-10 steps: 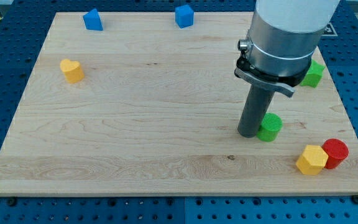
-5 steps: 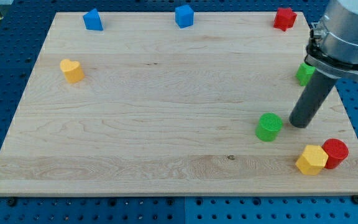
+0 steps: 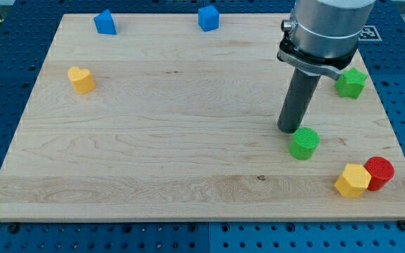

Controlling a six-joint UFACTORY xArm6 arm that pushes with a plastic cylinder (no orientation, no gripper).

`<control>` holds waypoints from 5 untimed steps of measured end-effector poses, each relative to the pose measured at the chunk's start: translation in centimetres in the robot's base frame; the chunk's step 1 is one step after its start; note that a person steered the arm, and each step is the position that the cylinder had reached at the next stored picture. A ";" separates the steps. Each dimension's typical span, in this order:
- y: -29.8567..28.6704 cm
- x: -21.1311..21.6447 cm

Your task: Push the green circle diagonally top left to the yellow hexagon

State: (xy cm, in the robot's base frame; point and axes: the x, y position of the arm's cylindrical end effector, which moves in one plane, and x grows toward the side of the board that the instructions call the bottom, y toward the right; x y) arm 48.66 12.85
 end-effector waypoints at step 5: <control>-0.8 3.9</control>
State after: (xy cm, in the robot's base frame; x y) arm 52.56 12.07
